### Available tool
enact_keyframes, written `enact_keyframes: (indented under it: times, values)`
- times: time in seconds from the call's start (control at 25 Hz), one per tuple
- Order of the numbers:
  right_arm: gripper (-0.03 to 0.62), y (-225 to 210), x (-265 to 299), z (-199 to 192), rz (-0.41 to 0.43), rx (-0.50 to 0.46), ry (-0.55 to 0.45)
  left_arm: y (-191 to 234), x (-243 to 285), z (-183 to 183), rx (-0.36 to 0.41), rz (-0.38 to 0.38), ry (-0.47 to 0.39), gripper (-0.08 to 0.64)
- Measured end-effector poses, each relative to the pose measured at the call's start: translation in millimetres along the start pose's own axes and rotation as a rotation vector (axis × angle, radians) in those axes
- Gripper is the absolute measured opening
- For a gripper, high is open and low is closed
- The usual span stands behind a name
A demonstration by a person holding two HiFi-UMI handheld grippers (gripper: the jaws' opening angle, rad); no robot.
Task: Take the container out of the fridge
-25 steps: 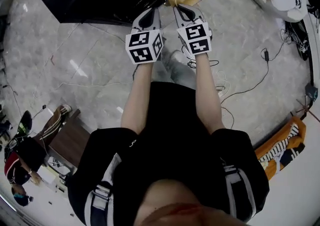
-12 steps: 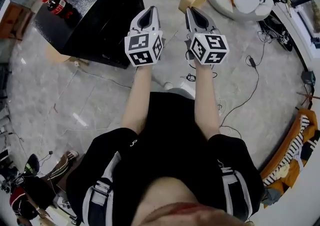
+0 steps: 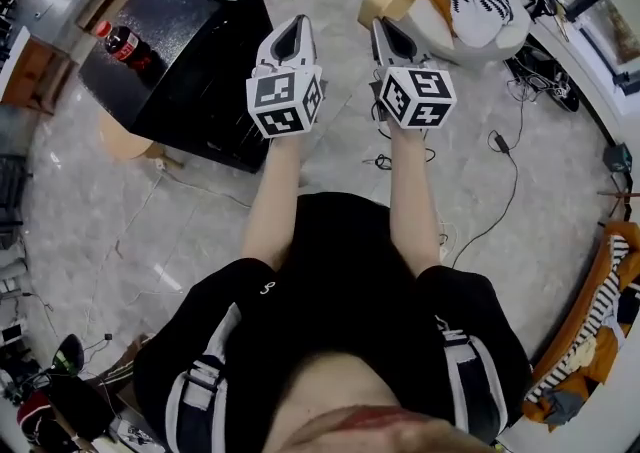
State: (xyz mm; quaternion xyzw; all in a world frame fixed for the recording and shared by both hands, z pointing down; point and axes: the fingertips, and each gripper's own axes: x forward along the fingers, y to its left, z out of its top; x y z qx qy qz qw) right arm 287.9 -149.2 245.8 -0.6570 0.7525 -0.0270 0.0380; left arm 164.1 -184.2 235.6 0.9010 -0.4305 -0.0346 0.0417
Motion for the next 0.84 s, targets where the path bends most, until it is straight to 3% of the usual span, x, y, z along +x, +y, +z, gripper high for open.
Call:
enact_keyframes:
  times: [0.84]
  values:
    - [0.014, -18.5, 4.0, 24.2, 0.034, -0.084, -0.034, -28.8, 25.6, 13.3, 0.012, -0.037, -0.046, 0.008]
